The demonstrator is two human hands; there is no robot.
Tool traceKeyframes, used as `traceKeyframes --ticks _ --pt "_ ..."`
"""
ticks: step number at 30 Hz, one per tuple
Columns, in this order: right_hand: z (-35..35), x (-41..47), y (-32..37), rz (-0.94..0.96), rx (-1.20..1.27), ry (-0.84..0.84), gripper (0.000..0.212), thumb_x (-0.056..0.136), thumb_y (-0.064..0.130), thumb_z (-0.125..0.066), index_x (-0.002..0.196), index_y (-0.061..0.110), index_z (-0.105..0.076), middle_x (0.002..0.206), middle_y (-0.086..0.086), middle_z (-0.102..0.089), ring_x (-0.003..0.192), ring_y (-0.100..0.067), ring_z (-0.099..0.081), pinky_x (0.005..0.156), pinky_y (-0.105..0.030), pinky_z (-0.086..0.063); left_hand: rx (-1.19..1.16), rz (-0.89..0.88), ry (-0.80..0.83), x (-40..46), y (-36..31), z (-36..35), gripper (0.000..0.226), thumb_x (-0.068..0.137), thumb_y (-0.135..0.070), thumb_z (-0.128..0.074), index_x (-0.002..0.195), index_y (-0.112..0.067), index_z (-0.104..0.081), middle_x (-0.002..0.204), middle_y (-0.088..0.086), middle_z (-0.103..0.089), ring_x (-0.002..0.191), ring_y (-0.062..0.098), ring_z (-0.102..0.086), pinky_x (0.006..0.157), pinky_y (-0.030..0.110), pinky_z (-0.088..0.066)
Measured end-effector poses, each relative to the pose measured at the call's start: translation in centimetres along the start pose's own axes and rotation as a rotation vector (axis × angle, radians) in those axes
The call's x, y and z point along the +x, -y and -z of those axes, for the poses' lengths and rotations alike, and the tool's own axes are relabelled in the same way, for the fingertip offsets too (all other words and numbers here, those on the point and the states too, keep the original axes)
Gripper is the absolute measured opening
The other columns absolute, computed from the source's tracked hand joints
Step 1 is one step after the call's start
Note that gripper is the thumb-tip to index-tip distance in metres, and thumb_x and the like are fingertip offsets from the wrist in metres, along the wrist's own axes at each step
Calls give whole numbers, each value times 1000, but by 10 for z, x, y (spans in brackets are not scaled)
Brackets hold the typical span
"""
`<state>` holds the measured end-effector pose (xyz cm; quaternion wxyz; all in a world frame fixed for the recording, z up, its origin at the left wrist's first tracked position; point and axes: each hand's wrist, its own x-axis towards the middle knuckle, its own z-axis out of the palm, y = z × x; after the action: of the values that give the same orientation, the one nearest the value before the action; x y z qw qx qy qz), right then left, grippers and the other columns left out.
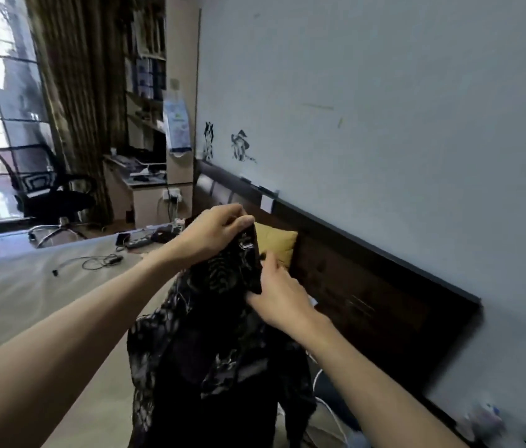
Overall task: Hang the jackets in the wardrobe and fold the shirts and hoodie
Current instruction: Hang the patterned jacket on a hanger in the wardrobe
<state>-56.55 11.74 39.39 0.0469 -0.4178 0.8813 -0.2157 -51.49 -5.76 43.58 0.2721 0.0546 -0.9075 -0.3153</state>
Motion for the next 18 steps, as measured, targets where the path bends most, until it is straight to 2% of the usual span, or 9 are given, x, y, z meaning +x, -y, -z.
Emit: traceKeyframes --ticks 2,4,6,8,10,13,15,16,18 --pt "9 -2 -27 -92 196 -2 45 96 39 -61 131 14 -46 121 -12 -64 107 -35 -62 80 -43 -51 -57 -62 50 6 -22 1 29 102 -35 -57 79 -17 -59 65 -10 -56 61 1 -47 63 28 -38" --pt "23 -6 -55 -55 289 -45 18 93 33 -62 98 16 -57 93 -3 -67 84 -25 -64 71 -42 -50 -102 -104 121 12 -43 2 29 101 -32 -58 85 -9 -65 72 -9 -61 66 1 -49 64 25 -39" --pt "46 -16 -73 42 349 52 15 92 24 -68 81 24 -58 78 9 -65 73 -12 -60 67 -34 -44 -143 -127 178 20 -61 -1 32 100 -30 -59 93 0 -67 79 9 -64 73 7 -53 66 25 -41" --pt "74 -33 -87 100 378 151 12 90 23 -76 88 32 -68 83 18 -72 80 3 -65 74 -21 -49 -181 -146 236 32 -76 -6 31 97 -30 -64 91 0 -69 79 19 -66 74 8 -55 66 26 -42" --pt "102 -46 -115 84 377 134 9 90 24 -77 98 22 -74 88 12 -74 84 2 -65 79 -22 -50 -181 -156 299 49 -90 -12 31 90 -38 -68 84 -7 -71 72 10 -67 69 6 -56 65 26 -43" --pt "145 -66 -167 55 359 15 25 95 36 -69 97 12 -73 88 -12 -72 82 -10 -58 77 -36 -44 -127 -184 397 75 -113 -28 29 84 -49 -69 73 -22 -74 62 -9 -61 59 3 -51 57 20 -38" --pt "178 -80 -192 14 381 -102 26 97 39 -65 98 16 -76 92 -6 -75 83 -14 -57 77 -36 -43 -116 -192 472 89 -134 -43 30 85 -51 -68 66 -29 -72 56 -13 -54 53 1 -45 51 15 -33" --pt "195 -87 -204 -1 418 -178 20 99 33 -65 102 18 -78 102 -5 -78 87 -13 -61 81 -35 -47 -127 -176 527 95 -144 -52 30 84 -53 -67 66 -30 -73 56 -15 -55 53 -1 -47 51 12 -33" --pt "226 -101 -224 -20 474 -319 18 99 15 -64 111 14 -77 111 -2 -78 99 -7 -68 94 -24 -50 -156 -104 690 107 -153 -78 31 83 -57 -66 76 -30 -79 70 -18 -70 65 -5 -61 61 8 -41"
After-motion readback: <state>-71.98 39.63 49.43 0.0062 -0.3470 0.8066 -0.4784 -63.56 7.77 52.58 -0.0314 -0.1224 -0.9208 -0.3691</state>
